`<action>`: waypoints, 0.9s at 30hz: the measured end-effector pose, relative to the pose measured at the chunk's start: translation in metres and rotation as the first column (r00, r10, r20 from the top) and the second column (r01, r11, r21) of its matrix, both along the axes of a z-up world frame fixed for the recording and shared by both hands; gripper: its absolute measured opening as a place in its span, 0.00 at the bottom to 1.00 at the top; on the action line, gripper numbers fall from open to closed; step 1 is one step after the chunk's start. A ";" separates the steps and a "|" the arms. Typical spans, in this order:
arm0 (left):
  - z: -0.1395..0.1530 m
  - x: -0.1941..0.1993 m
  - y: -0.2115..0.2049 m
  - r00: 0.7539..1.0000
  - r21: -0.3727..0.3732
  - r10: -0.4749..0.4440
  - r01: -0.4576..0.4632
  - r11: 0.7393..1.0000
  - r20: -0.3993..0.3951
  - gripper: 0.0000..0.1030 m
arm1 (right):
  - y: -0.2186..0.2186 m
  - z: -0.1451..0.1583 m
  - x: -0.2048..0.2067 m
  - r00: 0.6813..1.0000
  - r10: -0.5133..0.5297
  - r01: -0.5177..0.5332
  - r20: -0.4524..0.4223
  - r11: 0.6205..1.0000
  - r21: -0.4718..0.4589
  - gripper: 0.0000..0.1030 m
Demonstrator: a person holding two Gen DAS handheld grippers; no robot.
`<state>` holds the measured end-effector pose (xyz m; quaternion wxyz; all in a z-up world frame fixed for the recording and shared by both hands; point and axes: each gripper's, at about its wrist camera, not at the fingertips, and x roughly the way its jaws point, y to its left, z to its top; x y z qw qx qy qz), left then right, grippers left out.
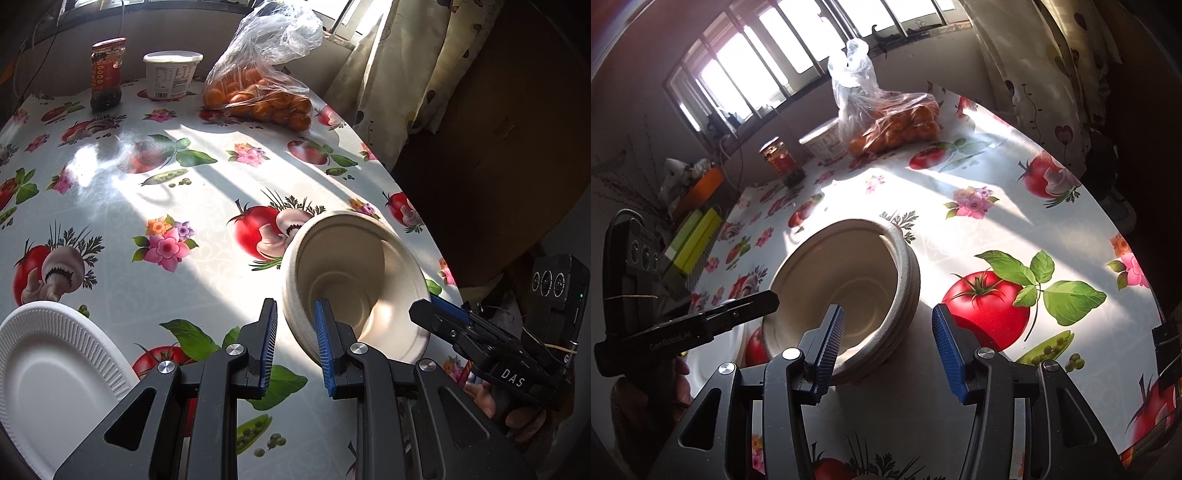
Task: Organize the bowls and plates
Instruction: 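Grasp the stacked beige bowls rim with the right gripper and lift them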
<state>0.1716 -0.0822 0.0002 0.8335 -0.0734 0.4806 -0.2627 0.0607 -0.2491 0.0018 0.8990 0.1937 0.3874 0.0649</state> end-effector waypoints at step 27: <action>-0.011 0.001 -0.006 0.998 -0.011 0.017 -0.018 1.000 -0.066 0.21 | 0.000 -0.007 0.002 1.000 0.030 -0.029 -0.009 0.999 0.038 0.30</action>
